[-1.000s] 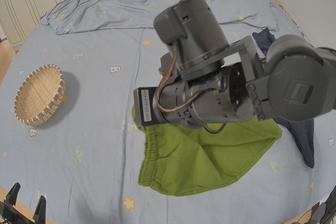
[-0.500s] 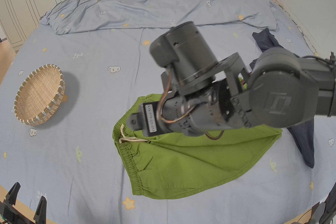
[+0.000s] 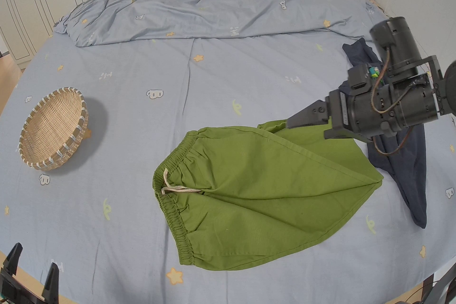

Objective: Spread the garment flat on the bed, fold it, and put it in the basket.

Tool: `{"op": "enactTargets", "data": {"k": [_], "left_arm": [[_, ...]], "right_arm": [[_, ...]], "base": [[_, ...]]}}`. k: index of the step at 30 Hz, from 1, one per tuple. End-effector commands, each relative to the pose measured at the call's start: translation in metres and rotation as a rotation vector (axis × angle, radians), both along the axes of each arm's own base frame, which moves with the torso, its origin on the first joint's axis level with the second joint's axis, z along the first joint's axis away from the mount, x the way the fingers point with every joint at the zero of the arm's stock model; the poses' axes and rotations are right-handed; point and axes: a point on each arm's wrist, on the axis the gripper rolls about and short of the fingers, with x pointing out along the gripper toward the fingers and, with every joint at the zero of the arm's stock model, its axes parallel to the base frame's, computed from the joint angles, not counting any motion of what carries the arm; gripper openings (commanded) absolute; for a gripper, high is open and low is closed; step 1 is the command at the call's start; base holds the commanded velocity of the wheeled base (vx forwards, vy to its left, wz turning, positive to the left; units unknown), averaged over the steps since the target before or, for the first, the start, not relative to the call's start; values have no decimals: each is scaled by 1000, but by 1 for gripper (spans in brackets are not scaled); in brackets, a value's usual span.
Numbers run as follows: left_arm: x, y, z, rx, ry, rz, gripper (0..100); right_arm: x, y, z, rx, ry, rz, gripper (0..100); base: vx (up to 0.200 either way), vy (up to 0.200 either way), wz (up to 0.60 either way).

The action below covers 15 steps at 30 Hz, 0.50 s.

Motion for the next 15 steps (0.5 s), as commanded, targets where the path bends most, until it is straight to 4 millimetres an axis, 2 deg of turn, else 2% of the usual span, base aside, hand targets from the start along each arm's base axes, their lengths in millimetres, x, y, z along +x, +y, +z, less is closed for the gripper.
{"op": "enactTargets", "data": {"k": [1,2,4,5,7,9,12,14,15], "left_arm": [[-11,4,162,-286,-250,-197,100],[1,3,162,-275,-126,-234,100],[20,-2,146,-213,85,-317,100],[44,-9,133,-219,273,-409,100],[73,-18,117,-322,483,-497,100],[94,-25,106,-447,612,-530,100],[124,-37,87,-552,749,-633,100],[132,-41,81,-572,779,-685,100],[145,-46,65,-609,847,-760,100]], "right_arm": [[-12,-34,-1,60,-75,-55,100],[-11,-34,-4,70,-90,-61,100],[-13,-35,-12,74,-90,-66,100],[-17,-40,-17,75,-89,-75,100],[-18,-52,-29,63,-70,-112,100],[-23,-60,-40,50,-44,-136,100],[-35,-77,-43,53,-41,-173,100],[-36,-83,-45,51,-39,-195,100],[-31,-92,-46,45,-38,-232,100]], "base": [[0,0,0],[0,0,0],[0,0,0],[0,0,0],[0,0,0],[0,0,0],[0,0,0],[0,0,0],[0,0,0]]}}
